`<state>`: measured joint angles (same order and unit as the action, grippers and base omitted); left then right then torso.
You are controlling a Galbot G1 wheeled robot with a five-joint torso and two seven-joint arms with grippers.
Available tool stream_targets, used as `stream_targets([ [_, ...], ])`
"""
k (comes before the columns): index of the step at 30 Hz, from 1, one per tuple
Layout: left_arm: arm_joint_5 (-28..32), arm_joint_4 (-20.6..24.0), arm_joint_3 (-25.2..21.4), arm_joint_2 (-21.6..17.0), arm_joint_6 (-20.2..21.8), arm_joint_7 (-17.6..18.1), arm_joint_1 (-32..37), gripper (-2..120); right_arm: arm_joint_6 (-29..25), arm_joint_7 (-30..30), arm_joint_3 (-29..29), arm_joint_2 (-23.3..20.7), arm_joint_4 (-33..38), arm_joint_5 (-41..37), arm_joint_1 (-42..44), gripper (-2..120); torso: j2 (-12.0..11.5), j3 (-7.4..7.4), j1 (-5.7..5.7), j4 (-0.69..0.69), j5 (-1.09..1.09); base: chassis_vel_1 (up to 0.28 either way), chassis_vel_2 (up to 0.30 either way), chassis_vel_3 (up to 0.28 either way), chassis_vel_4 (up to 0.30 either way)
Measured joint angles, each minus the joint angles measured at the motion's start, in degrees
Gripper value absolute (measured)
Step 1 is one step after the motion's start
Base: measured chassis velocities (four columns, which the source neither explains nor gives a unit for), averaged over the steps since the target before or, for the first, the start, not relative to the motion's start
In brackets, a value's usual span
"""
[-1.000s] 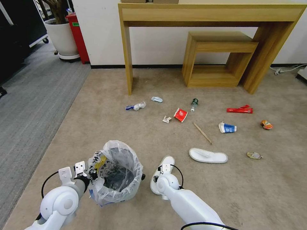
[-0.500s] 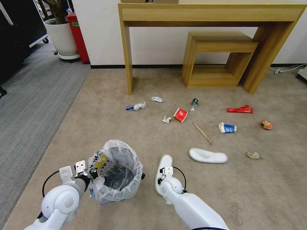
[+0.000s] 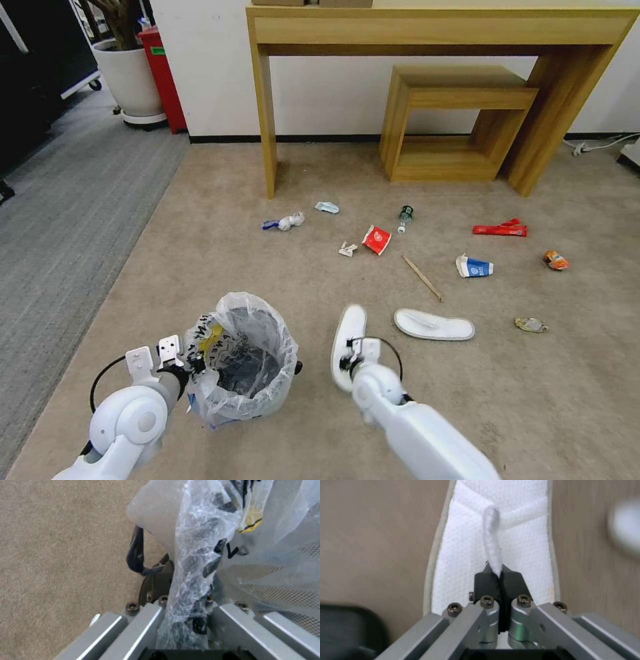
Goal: Pick up the trash bin and place the garbage on the floor into it.
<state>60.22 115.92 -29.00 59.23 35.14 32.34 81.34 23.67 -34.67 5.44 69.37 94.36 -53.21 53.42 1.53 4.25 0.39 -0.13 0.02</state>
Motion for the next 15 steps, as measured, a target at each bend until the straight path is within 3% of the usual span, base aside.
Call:
stream_targets([
  [4, 0.2, 1.2, -0.1, 0.1, 0.0, 0.3, 0.4, 0, -3.4, 4.6, -1.3, -8.1, 13.4, -1.0, -1.1, 0, 0.0, 0.00, 0.00, -0.01, 0.00, 0.000, 0.000, 0.000, 0.000],
  [9, 0.4, 2.1, -0.1, 0.1, 0.1, 0.6, 0.6, 0, -7.8, 9.6, 0.1, -13.2, 19.4, -0.8, -3.1, 0, 0.0, 0.00, 0.00, -0.01, -0.01, 0.000, 0.000, 0.000, 0.000],
  [12, 0.6, 2.9, -0.1, 0.3, 0.3, 1.0, 0.8, 0, -14.1, 17.1, 3.9, -17.0, 23.4, -0.4, -6.3, 0, 0.0, 0.00, 0.00, 0.00, -0.01, 0.000, 0.000, 0.000, 0.000],
  [15, 0.7, 3.2, -0.1, 0.4, 0.3, 1.2, 0.8, 0, -17.3, 20.7, 6.5, -18.2, 24.4, -0.3, -8.6, 0, 0.0, 0.00, 0.00, 0.00, -0.01, 0.000, 0.000, 0.000, 0.000],
])
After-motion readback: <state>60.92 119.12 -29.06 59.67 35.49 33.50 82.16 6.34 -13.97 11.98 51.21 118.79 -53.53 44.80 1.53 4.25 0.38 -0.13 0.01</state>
